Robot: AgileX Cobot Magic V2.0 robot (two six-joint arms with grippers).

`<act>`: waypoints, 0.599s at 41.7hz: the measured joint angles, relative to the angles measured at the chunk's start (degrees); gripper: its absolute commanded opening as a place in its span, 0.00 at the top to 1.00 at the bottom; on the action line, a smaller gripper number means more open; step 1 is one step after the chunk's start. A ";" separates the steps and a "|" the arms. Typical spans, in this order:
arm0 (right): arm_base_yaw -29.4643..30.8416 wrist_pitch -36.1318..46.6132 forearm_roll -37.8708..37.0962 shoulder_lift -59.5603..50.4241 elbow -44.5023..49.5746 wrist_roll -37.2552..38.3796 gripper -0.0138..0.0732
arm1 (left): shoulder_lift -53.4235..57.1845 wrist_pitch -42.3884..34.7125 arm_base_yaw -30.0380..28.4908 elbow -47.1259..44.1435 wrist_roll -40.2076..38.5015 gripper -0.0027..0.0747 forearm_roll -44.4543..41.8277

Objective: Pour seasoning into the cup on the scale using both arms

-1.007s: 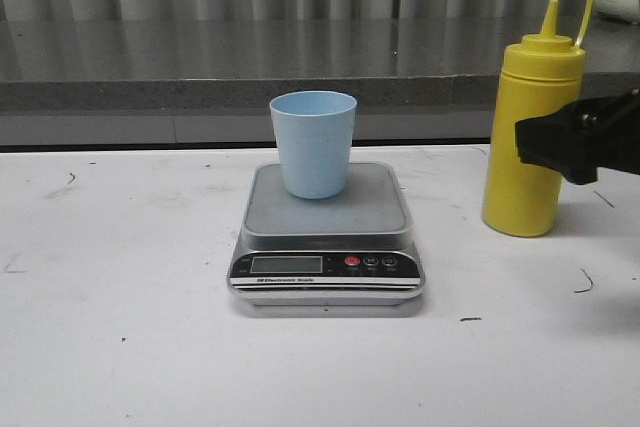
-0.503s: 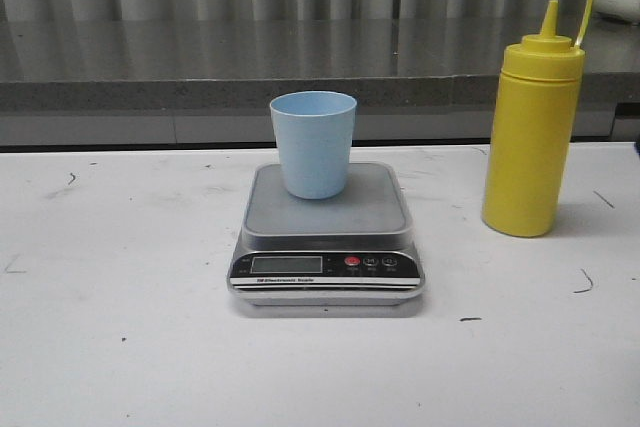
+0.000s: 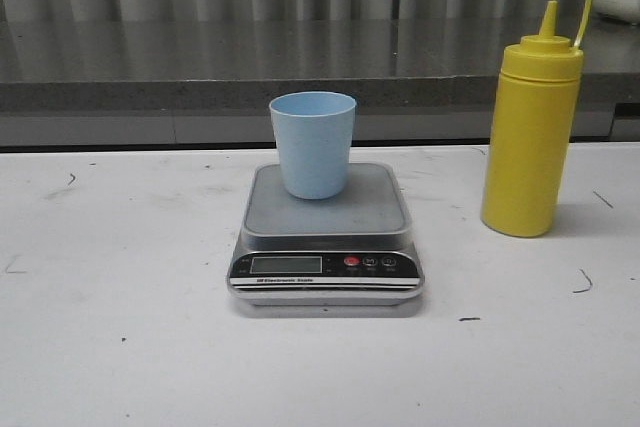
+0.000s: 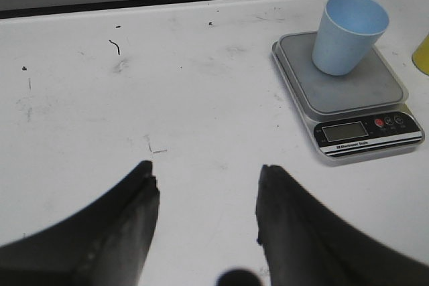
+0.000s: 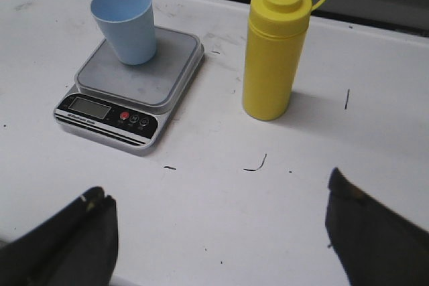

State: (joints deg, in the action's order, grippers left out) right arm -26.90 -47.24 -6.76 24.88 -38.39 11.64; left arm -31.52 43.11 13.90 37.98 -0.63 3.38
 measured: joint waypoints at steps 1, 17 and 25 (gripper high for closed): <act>0.00 -0.53 0.00 -1.00 0.00 -0.40 0.10 | 0.00 0.00 0.00 0.00 0.00 0.54 0.00; 0.00 -4.05 0.00 -3.81 0.00 -1.74 0.82 | 0.00 0.00 0.00 0.00 0.00 0.93 0.00; 0.00 -4.30 0.00 -3.81 0.00 -1.79 0.92 | 0.00 0.00 0.00 0.00 0.00 0.99 0.00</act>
State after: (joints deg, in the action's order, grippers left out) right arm -26.90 -51.54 -6.76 21.07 -38.39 9.85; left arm -31.52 43.11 13.90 37.98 -0.63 3.38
